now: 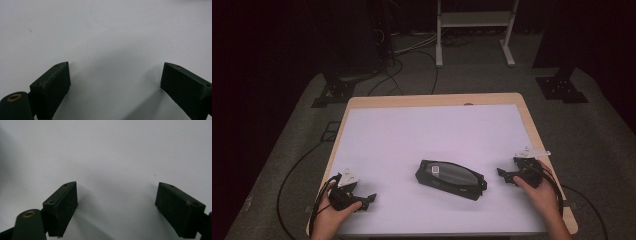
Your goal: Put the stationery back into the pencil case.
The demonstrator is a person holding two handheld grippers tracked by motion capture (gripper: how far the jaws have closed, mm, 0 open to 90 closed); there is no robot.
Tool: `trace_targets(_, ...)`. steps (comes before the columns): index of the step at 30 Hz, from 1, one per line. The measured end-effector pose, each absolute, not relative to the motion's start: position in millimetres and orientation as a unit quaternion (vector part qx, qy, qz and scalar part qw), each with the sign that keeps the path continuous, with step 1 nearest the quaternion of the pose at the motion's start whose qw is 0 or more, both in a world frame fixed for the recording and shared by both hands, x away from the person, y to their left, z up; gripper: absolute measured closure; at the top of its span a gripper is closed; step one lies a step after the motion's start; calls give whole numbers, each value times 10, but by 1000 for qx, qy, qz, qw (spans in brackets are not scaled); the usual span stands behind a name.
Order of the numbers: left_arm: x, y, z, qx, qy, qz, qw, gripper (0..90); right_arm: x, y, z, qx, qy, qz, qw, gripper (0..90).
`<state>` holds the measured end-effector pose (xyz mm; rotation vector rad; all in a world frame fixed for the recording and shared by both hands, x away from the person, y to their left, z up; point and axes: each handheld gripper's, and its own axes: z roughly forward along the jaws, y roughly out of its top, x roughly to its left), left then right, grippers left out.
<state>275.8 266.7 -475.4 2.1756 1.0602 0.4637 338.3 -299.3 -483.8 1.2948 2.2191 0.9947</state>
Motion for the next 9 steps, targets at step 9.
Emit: trace_targets(9, 2745, 2684, -4788, 825, 415, 188, 335, 19, 3383, -2993, -4838, 461, 791, 354, 192, 168)
